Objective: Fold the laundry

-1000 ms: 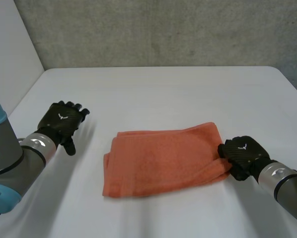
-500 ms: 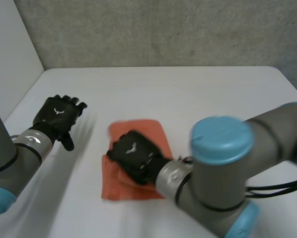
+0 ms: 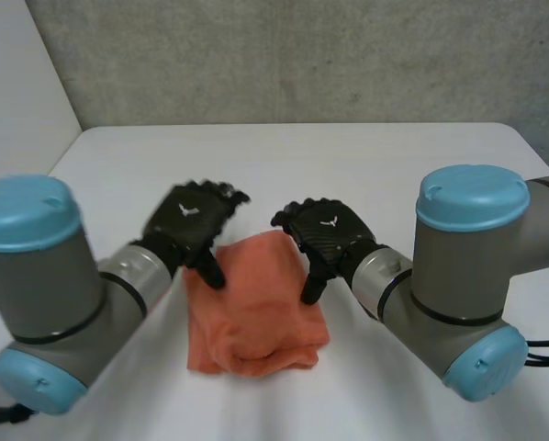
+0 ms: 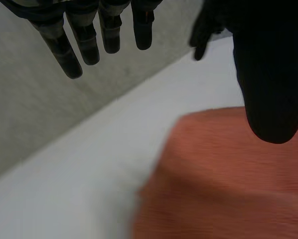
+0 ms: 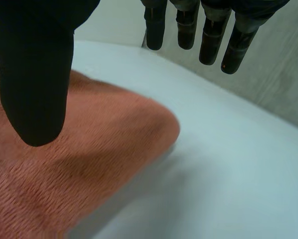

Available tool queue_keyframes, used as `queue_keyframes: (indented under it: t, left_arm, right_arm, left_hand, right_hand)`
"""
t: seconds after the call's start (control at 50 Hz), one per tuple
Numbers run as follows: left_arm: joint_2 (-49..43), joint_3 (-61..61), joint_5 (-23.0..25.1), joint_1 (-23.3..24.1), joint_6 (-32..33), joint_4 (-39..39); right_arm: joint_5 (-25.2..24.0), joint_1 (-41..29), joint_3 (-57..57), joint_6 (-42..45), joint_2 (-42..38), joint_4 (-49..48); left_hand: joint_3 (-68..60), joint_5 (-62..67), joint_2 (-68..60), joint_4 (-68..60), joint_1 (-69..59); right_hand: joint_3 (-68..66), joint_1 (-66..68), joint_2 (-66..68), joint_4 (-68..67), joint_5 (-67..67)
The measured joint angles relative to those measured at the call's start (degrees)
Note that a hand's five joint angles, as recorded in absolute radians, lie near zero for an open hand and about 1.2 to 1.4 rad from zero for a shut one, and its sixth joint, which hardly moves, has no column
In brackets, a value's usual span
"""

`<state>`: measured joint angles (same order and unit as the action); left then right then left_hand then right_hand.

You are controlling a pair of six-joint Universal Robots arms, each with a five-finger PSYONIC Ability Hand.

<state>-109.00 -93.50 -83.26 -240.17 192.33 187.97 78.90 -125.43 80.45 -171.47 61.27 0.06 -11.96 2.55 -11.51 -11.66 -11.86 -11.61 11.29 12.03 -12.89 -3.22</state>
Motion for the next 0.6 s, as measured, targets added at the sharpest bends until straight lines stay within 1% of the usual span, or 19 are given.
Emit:
queue_keyframes:
  t: [0.06,0.08,0.14,0.2,0.26,0.36,0.46,0.5,0.52,0.6]
  left_arm:
    - [-1.37,0.53,-1.03,0.65,-1.47,-1.33]
    - [-3.07,1.06,-2.77,1.24,-2.96,-3.19]
    - [-5.98,1.18,-7.93,1.55,-4.74,-6.94]
    - [-6.96,0.17,-11.05,1.30,-4.92,-8.35]
    - [-7.45,-1.04,-12.64,1.05,-4.77,-8.66]
    - [-7.83,-2.46,-13.49,0.73,-4.20,-8.17]
    - [-6.71,-2.33,-13.18,0.54,-1.38,-7.49]
    - [-5.22,-1.46,-13.06,0.67,-0.27,-7.46]
    - [-3.51,-0.44,-12.98,0.80,0.57,-7.49]
    - [0.20,1.84,-12.90,1.02,1.70,-7.63]
  right_arm:
    - [-0.43,0.16,-0.40,-0.27,-0.65,0.62]
    - [-0.99,0.36,-1.18,-0.57,-2.14,2.01]
    - [-1.59,0.38,-3.22,-0.43,-6.11,5.76]
    - [-1.61,0.31,-4.01,-0.07,-7.67,7.21]
    - [-1.61,0.22,-4.41,0.24,-8.51,7.99]
    - [-1.64,0.17,-4.64,0.53,-8.80,8.29]
    - [-1.63,0.23,-4.68,0.53,-7.04,7.53]
    - [-1.46,0.42,-4.64,0.39,-5.20,6.88]
    - [-1.08,0.86,-4.48,0.18,-2.49,5.85]
    - [0.20,2.08,-4.01,-0.20,2.97,3.76]
  left_hand:
    - [0.00,0.00,0.00,0.00,0.00]
    - [0.00,0.00,0.00,0.00,0.00]
    - [0.00,0.00,0.04,0.03,0.01]
    - [0.00,0.01,0.11,0.05,0.02]
    - [0.00,0.00,0.11,0.05,0.01]
    - [0.00,0.01,0.11,0.05,0.13]
    - [0.00,-0.22,0.11,0.05,0.74]
    - [0.00,-0.22,0.11,0.05,0.74]
    - [0.00,-0.22,0.11,0.06,0.74]
    - [0.00,-0.22,0.11,0.06,0.74]
  right_hand:
    - [0.00,0.00,0.00,0.00,0.00]
    - [0.00,0.00,0.00,0.00,0.00]
    - [0.00,0.00,0.00,0.00,0.00]
    - [0.00,0.00,0.00,0.00,0.00]
    - [0.00,-0.52,0.00,0.00,0.00]
    - [0.00,-0.82,0.00,0.00,0.00]
    - [0.00,-0.82,0.00,0.00,0.19]
    - [0.00,-0.82,0.00,0.00,0.19]
    - [0.00,-0.82,0.00,0.00,0.19]
    - [0.00,-0.82,0.00,0.00,0.19]
